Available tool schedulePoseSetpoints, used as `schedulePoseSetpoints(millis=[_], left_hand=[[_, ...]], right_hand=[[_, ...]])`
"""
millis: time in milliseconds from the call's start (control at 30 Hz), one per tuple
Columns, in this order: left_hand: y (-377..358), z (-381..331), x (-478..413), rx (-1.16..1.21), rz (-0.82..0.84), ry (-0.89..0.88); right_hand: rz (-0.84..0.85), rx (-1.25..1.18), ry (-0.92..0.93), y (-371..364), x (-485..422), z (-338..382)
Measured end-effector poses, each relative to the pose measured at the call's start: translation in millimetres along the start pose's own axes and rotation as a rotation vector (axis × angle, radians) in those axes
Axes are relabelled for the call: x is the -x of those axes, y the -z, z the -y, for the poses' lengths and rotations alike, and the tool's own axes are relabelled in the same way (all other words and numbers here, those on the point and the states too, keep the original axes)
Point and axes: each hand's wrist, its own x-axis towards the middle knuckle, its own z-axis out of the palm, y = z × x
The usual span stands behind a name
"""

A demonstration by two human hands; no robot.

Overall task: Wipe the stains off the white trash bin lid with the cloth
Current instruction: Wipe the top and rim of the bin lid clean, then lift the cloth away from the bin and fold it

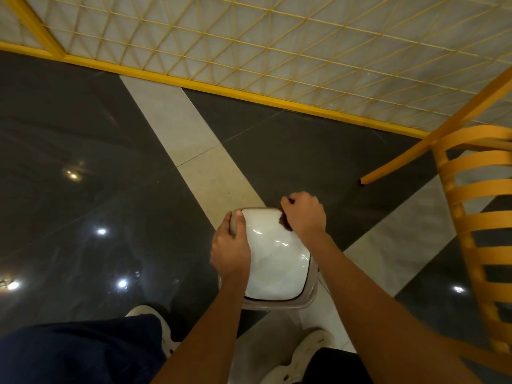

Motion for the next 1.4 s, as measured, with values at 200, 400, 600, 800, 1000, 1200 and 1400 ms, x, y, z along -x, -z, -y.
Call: schedulePoseSetpoints(millis=[200,400,600,800,1000,1200,1400], left_hand=[[0,2,3,0.018,-0.016,-0.055],[1,1,2,0.03,-0.008,-0.055],[1,-1,4,0.02,-0.021,-0.055],[0,0,4,0.028,-0.027,-0.067],[1,-3,7,0.044,-0.026,-0.096],[0,-2,7,0.042,-0.057,-0.102],[-1,-1,8,0.033,-0.077,-0.124]], right_hand=[[-0.481,-0.217,0.062,-22,59,-17],[-0.191,-0.255,-0.166,1,23,-15],[-0.17,-0.539,-0.329,4,25,-21],[-0.329,-0.798,-0.371,-16,76,-37],[-0.26,-0.553,-0.354,-1,44,-28],[-0.392,-0.715,-0.309,-33,81,-45],[-0.551,-0.683,-0.381,-82,133,-54]])
